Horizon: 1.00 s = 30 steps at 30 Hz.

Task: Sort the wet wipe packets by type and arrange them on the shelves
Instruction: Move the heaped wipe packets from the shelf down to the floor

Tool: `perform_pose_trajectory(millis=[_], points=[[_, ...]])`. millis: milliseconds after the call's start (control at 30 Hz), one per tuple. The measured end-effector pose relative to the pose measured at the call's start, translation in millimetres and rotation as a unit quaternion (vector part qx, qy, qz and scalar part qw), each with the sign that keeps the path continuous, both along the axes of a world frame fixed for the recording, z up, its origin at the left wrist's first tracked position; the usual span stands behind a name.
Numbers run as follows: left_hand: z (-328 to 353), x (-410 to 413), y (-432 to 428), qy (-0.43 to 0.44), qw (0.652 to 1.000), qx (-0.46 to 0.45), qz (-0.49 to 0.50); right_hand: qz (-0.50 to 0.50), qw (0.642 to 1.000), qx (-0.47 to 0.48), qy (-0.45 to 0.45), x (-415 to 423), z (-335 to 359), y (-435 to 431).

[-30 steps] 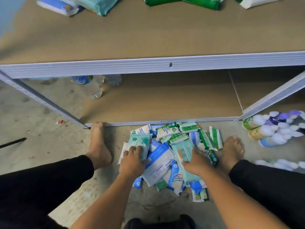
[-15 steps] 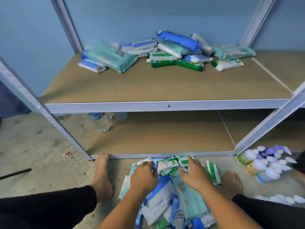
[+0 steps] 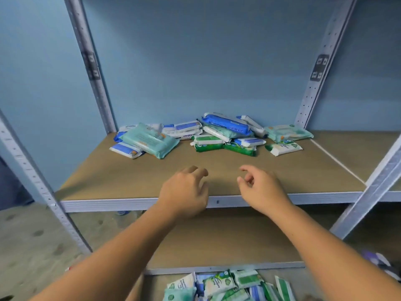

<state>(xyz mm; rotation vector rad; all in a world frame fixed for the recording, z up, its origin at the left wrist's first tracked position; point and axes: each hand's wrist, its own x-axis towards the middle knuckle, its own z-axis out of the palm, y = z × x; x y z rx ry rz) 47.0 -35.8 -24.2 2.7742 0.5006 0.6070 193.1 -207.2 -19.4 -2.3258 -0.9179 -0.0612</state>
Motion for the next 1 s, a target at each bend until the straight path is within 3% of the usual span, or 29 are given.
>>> perform_pose_trajectory(millis=[233,500,667,1000], points=[[-4.8,71.9,45.6,0.025,1.000,-0.013,0.010,-0.048,0.999,0.000,-0.013,79.9,-13.9,30.5],[-17.7,155.0,99.9,0.009,1.000,0.006,0.015,-0.097,0.986,-0.130,-0.025,154.6,-14.5,71.3],[-28.7,181.5,120.7,0.019,0.999,-0.019,0.023,-0.131,0.982,-0.134,-0.007,179.2,-17.8,85.5],[-25.3,195.5,124.0,-0.002,0.996,-0.046,0.076,-0.126,0.972,-0.192,-0.054,190.3,-18.5,83.4]])
